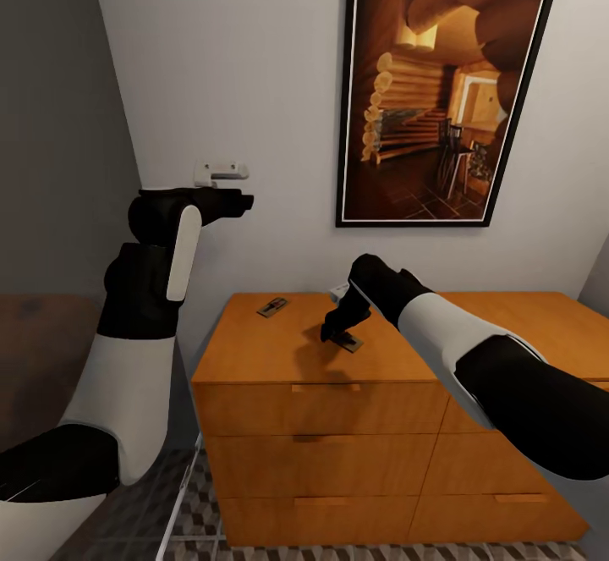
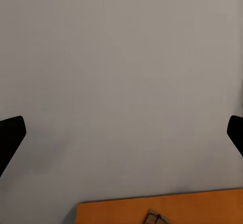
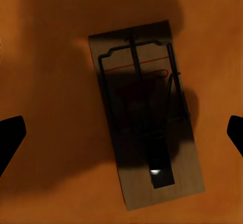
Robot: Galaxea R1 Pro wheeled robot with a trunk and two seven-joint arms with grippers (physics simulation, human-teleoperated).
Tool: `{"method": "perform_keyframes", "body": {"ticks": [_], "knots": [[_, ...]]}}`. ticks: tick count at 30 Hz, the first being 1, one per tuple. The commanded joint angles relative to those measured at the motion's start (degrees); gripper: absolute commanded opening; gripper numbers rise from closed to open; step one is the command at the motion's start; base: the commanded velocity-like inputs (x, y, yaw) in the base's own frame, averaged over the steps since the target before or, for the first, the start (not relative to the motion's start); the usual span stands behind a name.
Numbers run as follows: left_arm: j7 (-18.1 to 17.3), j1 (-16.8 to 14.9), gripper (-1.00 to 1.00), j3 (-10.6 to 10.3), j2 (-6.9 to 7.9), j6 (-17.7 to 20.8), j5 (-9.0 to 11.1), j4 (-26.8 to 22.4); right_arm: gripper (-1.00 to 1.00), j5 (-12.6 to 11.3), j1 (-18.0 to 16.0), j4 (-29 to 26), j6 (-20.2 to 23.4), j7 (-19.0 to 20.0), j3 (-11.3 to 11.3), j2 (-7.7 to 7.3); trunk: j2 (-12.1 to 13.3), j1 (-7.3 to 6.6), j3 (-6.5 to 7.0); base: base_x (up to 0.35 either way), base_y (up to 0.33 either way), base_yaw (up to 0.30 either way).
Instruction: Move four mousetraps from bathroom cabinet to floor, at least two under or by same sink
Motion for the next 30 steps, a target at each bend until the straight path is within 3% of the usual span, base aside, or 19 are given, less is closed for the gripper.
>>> {"method": "perform_keyframes", "body": {"ticks": [1, 13, 18, 30], "knots": [[0.57, -0.05, 1.00, -0.03, 0.00, 0.21, 0.59, -0.03, 1.00, 0.31, -0.05, -0.05, 0.13, 0.39, 0.21, -0.01, -0.03, 0.00, -0.07, 0.000, 0.000, 0.000], [0.57, 0.20, 1.00, -0.03, 0.00, 0.21, 0.59, -0.13, 1.00, 0.31, -0.29, -0.04, 0.13, 0.40, 0.23, -0.01, -0.03, 0.00, -0.07, 0.000, 0.000, 0.000], [0.57, 0.26, 1.00, -0.03, 0.00, 0.21, 0.59, -0.14, 1.00, 0.31, -0.38, -0.04, 0.13, 0.40, 0.23, -0.05, -2.04, 1.10, -0.96, 0.000, 0.000, 0.000], [0.57, 0.58, 1.00, -0.03, 0.00, 0.21, 0.65, -0.27, 1.00, 0.30, -0.45, 0.00, 0.13, 0.40, 0.23, -0.38, -2.04, 1.10, -0.96, 0.000, 0.000, 0.000]]}}
